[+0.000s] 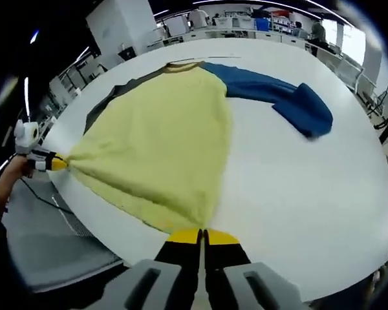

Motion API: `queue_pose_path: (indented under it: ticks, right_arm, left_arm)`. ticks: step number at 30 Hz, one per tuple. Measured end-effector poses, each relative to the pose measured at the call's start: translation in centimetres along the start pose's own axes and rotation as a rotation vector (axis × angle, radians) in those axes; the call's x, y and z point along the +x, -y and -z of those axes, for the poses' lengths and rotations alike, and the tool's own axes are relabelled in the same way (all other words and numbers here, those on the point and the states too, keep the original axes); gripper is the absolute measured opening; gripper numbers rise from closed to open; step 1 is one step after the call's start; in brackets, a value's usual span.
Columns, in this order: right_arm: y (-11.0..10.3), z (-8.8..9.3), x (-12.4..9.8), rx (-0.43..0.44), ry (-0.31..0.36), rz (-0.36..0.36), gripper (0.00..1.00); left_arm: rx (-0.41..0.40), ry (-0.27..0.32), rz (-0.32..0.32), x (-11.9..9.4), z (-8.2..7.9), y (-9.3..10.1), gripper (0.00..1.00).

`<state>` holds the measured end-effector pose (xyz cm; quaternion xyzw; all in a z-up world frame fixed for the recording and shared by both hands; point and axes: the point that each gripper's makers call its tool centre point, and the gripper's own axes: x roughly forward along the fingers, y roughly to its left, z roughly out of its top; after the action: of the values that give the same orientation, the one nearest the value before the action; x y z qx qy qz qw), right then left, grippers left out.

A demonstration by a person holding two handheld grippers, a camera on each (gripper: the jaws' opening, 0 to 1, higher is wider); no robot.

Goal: Fold the garment on the visible template until the final outline fits inside the template.

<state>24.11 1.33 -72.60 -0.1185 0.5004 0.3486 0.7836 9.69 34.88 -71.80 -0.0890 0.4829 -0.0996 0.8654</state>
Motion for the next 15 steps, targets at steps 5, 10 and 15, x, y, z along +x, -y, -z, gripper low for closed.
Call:
queue_pose_path:
  ticks: [5,10,15]
  right_arm:
    - [-0.2,0.1,0.2,-0.01,-0.016,-0.008,0.0]
    - [-0.1,0.3,0.3,-0.034,-0.028,-0.001,0.0]
    - [0.0,0.3,0.3,-0.029,-0.028,-0.006,0.0]
  left_arm:
    - [-0.008,-0.026,0.007,0.2,0.3,0.1,0.0]
    - [-0.027,-0.046,0.007,0.3,0.7,0.2,0.0]
    - [-0.017,-0.051,-0.004,0.5,1.1,0.2,0.01]
